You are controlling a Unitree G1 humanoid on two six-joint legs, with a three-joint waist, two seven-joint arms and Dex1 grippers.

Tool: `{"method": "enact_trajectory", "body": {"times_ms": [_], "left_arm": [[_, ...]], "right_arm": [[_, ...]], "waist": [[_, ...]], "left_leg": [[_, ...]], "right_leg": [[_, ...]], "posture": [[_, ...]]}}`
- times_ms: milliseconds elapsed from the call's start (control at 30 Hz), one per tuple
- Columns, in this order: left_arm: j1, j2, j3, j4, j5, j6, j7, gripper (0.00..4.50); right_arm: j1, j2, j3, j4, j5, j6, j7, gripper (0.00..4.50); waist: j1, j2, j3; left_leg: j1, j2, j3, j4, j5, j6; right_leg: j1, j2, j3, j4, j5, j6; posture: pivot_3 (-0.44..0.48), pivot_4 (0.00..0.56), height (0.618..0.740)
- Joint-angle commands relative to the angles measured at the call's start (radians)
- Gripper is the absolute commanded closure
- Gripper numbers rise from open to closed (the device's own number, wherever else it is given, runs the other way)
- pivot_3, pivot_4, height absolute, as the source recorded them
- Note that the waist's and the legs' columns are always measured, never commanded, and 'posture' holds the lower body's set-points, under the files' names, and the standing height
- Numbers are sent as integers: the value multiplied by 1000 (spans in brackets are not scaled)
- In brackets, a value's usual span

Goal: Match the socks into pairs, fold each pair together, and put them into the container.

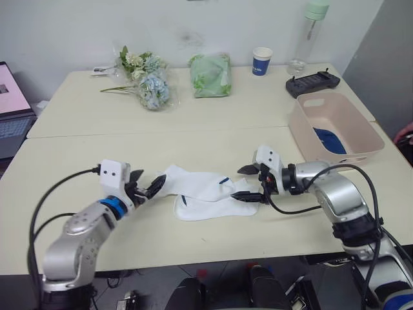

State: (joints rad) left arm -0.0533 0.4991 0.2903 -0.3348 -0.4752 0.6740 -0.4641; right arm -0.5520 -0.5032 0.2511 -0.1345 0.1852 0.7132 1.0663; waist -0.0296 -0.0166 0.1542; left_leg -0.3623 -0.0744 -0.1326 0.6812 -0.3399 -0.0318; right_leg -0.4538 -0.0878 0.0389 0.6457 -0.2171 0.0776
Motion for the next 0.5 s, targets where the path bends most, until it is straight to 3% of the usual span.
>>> {"method": "enact_trajectory", "body": {"times_ms": [33,233,333,433,500], "left_arm": [[-97,80,-8,111,25,-56,-78,13],[-345,121,-191,454,151,-186,-227,13],[-378,130,-253,527,189,-230,-296,13],[-376,135,-266,539,198,-232,-325,0],[-360,145,-268,533,210,-242,-333,399]], "right_arm": [[23,12,21,-70,-2,-23,-50,0],[34,63,99,-18,-55,-91,-122,0],[30,77,131,29,-87,-137,-145,0],[19,89,133,48,-88,-148,-150,930],[13,89,131,54,-87,-153,-151,1617]], "waist": [[2,0,0],[5,-1,0],[-4,-1,0],[-18,-1,0],[-22,-1,0]], "left_leg": [[0,-1,0,0,0,0],[1,-3,-2,1,0,0],[1,-3,-1,0,0,0],[0,-2,1,0,0,0],[0,-1,0,0,0,0]], "right_leg": [[1,0,0,0,0,0],[3,0,-3,-2,0,0],[3,0,-3,-2,0,0],[-1,0,-2,-1,0,0],[-1,1,-2,0,0,0]], "posture": [[0,150,740],[0,150,740],[0,150,740],[0,150,740],[0,150,740]]}}
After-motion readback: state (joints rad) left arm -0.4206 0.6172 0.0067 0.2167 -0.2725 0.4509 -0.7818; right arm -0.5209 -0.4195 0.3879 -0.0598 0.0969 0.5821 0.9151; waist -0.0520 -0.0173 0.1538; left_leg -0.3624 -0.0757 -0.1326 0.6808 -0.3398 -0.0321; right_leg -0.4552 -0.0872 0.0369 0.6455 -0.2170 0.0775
